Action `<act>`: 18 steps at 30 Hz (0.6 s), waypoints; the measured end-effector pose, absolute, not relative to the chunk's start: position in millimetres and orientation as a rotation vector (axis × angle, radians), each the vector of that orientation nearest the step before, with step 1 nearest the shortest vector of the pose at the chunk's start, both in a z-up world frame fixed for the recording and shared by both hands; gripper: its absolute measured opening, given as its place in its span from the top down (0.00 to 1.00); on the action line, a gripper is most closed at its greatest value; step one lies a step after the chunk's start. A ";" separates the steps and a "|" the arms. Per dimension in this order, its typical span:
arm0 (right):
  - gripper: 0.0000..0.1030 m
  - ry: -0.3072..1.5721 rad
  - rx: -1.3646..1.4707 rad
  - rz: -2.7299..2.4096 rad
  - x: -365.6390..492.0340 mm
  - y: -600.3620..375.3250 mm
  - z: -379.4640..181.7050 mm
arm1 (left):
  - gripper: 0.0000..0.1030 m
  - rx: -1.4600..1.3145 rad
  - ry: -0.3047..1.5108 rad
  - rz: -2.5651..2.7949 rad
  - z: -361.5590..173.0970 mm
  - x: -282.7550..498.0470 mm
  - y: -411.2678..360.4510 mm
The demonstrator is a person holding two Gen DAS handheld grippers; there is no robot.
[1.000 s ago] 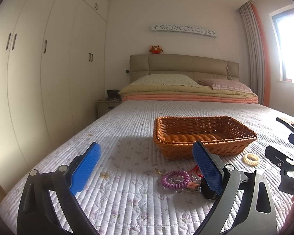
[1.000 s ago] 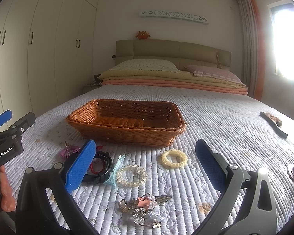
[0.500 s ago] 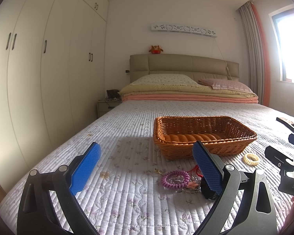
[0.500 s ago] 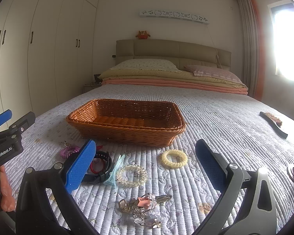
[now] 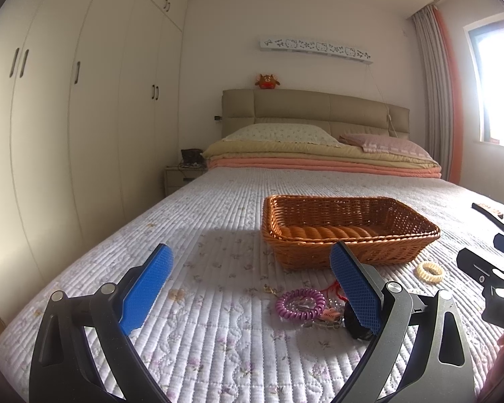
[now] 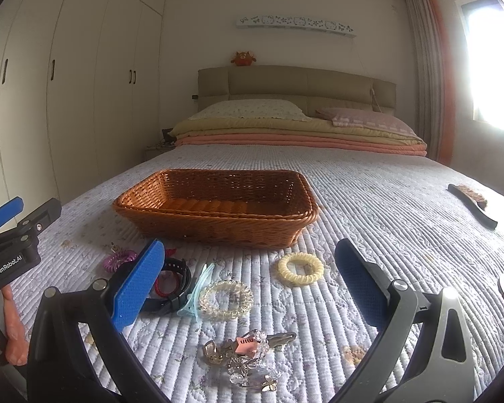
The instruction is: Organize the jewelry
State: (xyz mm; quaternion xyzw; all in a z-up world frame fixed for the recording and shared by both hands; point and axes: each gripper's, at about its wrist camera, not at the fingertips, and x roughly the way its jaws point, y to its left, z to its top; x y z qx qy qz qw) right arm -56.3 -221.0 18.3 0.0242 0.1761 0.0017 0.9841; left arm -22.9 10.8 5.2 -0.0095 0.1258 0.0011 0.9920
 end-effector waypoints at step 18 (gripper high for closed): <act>0.50 0.678 0.155 0.011 -11.3 -280.5 -2.3 | 0.48 -0.313 0.837 -0.332 -22.3 49.9 66.3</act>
